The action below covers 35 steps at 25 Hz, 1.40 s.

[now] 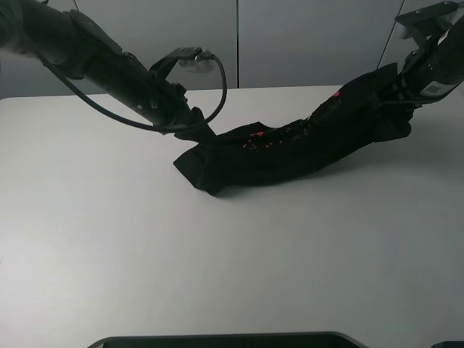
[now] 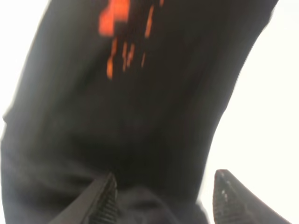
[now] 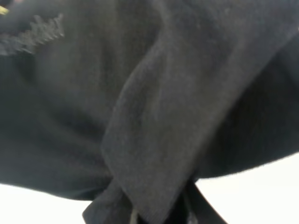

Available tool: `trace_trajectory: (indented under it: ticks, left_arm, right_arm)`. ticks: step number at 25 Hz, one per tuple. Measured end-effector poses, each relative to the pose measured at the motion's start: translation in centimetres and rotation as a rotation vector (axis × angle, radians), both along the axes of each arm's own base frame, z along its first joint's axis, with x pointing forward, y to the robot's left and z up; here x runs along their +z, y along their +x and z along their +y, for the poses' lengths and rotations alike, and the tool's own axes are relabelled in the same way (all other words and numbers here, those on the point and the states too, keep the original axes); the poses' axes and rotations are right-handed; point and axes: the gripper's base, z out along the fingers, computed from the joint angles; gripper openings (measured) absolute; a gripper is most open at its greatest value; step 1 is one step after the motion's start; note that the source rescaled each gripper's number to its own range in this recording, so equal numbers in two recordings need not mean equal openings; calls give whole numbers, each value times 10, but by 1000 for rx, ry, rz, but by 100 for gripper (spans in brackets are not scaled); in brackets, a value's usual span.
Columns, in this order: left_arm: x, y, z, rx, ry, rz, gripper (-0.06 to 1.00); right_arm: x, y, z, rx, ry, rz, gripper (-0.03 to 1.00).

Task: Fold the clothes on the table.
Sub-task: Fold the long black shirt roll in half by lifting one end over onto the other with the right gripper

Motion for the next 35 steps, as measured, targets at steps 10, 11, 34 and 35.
trace_trajectory:
  ticks: [10,11,34,35]
  left_arm:
    - [165,-16,7,11,-187,-421,65]
    - [176,-21,9,14,-198,-450,65]
    - [240,-62,27,26,-273,-603,65]
    - [240,-62,27,27,-273,-603,65]
  right_arm:
    - [5,-20,101,248,100,-23,14]
    - [2,-21,108,258,113,-17,14]
    - [-75,-24,213,434,316,142,15]
    - [-74,-24,215,443,344,138,19]
